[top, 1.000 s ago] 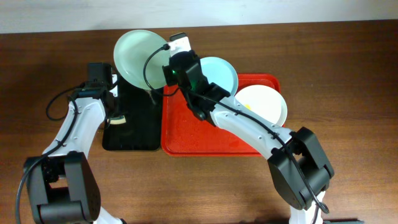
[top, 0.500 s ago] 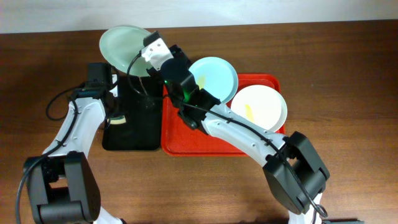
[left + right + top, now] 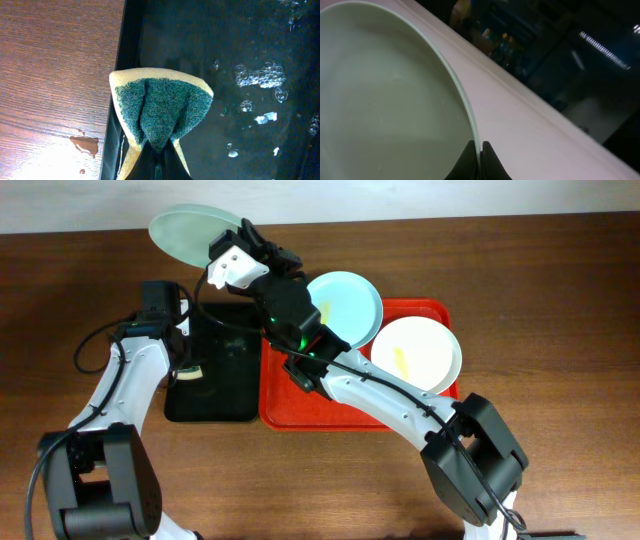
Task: Clean dirty plates on tray and stack at the side
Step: 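Carry the light-blue plate right and set it on the table beside the tray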
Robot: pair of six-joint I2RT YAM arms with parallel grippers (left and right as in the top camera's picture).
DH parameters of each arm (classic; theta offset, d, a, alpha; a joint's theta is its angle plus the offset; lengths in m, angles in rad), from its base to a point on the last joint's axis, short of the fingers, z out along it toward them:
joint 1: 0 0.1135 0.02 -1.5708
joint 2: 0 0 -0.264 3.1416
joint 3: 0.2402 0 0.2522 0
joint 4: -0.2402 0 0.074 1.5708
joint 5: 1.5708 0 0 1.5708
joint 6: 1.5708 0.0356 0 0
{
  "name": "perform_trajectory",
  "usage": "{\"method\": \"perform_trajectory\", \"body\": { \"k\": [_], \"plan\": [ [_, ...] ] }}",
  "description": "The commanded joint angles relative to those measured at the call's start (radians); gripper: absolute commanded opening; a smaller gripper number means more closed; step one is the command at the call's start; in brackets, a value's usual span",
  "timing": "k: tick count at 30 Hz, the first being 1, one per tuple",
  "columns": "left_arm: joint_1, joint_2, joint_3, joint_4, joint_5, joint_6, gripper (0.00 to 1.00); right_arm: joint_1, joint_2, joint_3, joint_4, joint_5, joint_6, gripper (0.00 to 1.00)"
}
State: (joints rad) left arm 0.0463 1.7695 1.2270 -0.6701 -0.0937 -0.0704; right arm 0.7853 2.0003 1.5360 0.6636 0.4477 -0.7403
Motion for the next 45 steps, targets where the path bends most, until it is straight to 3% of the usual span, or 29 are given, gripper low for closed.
{"method": "perform_trajectory", "body": {
  "k": [1,18,21,27,29,33,37,45],
  "plan": [
    [0.002,0.005,0.014,-0.002,0.003,0.019,0.00,0.008,0.005,0.026,0.026,0.009,-0.076,0.04],
    [0.002,0.005,0.014,0.001,0.043,0.019,0.00,0.008,0.005,0.026,-0.028,0.010,-0.074,0.04],
    [0.002,0.005,0.014,0.005,0.183,0.142,0.00,0.001,0.005,0.026,-0.123,0.011,-0.055,0.04],
    [0.002,0.044,0.014,0.023,0.229,0.155,0.00,-0.056,0.005,0.026,-0.153,0.020,0.342,0.04],
    [0.002,0.070,0.014,0.031,0.229,0.155,0.00,-0.063,0.005,0.026,-0.155,0.016,0.425,0.04],
    [0.002,0.104,0.014,0.046,0.229,0.155,0.00,-0.063,0.005,0.026,-0.180,0.017,0.460,0.04],
    [0.002,0.125,0.014,0.053,0.229,0.154,0.00,-0.090,-0.020,0.026,-0.295,0.004,0.676,0.04],
    [0.002,0.189,0.014,0.081,0.229,0.154,0.00,-0.265,-0.116,0.026,-0.600,-0.439,1.035,0.04]
  ]
}}
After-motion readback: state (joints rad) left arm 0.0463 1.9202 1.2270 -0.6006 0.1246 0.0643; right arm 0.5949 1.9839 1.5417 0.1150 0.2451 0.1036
